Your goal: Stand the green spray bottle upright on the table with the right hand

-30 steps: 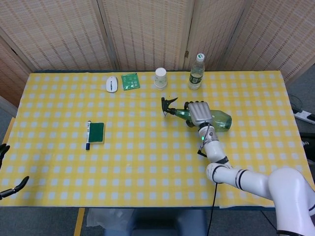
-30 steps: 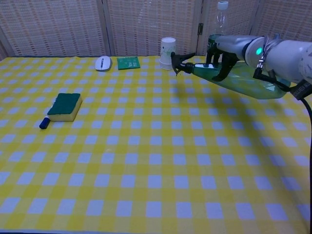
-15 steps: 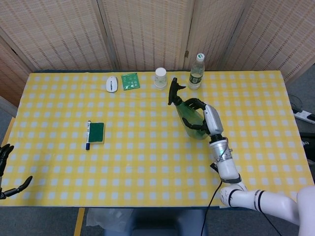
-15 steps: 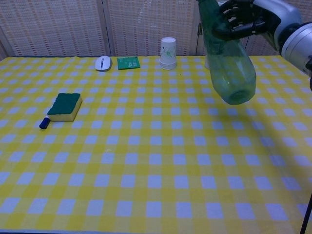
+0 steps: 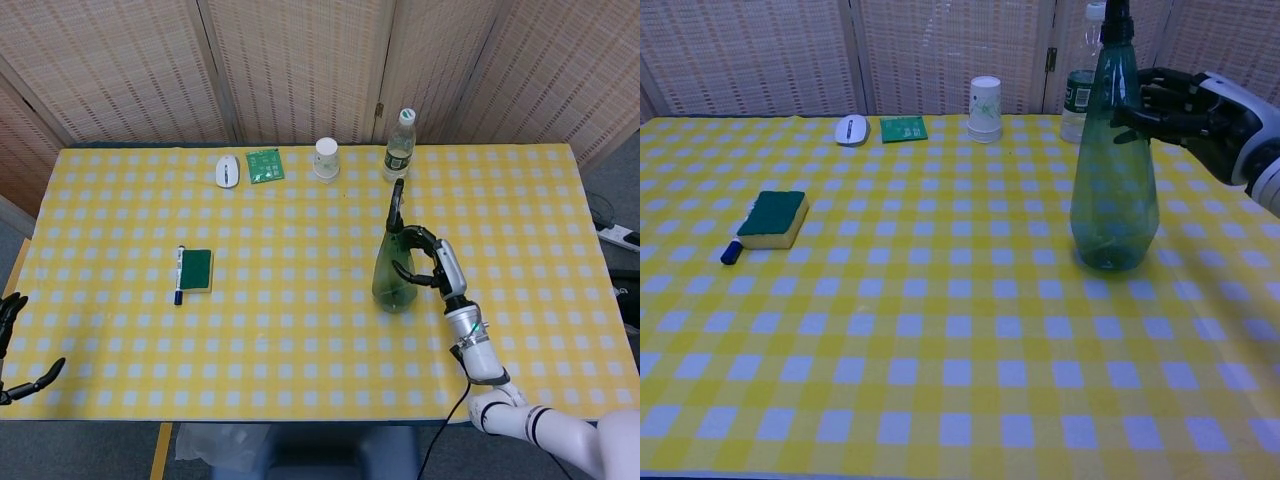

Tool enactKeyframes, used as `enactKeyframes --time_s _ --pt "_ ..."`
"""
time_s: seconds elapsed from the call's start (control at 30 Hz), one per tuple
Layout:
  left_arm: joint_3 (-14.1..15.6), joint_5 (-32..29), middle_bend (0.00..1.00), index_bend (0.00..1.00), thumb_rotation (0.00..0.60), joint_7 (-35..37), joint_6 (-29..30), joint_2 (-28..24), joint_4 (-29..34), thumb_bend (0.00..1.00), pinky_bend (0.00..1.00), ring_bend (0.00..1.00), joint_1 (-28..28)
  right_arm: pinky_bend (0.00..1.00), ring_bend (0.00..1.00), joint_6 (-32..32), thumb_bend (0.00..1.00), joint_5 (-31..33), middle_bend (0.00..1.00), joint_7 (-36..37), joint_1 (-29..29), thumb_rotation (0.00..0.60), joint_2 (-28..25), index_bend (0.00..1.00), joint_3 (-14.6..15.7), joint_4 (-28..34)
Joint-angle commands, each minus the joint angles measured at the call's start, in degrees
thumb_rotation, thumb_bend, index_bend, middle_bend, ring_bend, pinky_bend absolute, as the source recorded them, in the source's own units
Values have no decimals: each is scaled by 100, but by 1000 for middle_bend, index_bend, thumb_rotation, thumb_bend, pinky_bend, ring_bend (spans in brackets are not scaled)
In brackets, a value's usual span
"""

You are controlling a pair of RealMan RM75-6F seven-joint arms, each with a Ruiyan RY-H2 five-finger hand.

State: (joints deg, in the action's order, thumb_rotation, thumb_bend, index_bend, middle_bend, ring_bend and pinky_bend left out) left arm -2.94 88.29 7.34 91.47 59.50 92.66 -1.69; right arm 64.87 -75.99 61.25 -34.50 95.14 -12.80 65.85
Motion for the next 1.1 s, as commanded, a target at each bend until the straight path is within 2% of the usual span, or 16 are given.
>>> enactKeyframes --time_s 0.03,0.13,0.23,0.47,0.7,0.8,1.1 --pt "1 7 104 0 247 10 7 -4 0 259 0 30 4 416 447 19 375 -208 421 63 56 600 94 646 113 -162" --pt "4 22 104 0 247 18 27 -7 5 258 0 30 12 397 434 68 374 -354 406 117 99 600 73 643 178 -181" --pt "2 27 104 0 247 32 37 -11 5 259 0 31 16 368 403 169 375 -501 381 83 155 600 0 579 238 -130" --pt "9 54 104 0 245 25 35 -17 11 258 0 31 12 270 305 319 374 -738 275 -194 301 600 -234 281 411 148" --pt "3 38 106 0 246 72 -15 -25 -15 259 0 30 -12 173 232 462 374 -838 192 -520 458 600 -512 84 489 574" --pt "14 72 106 0 247 41 5 -23 -1 259 0 31 -8 132 212 541 372 -873 172 -614 517 600 -582 45 505 685" --pt "27 116 106 0 246 -6 44 -16 2 259 0 31 4 80 190 922 359 -990 151 -810 802 600 -910 28 562 1117"
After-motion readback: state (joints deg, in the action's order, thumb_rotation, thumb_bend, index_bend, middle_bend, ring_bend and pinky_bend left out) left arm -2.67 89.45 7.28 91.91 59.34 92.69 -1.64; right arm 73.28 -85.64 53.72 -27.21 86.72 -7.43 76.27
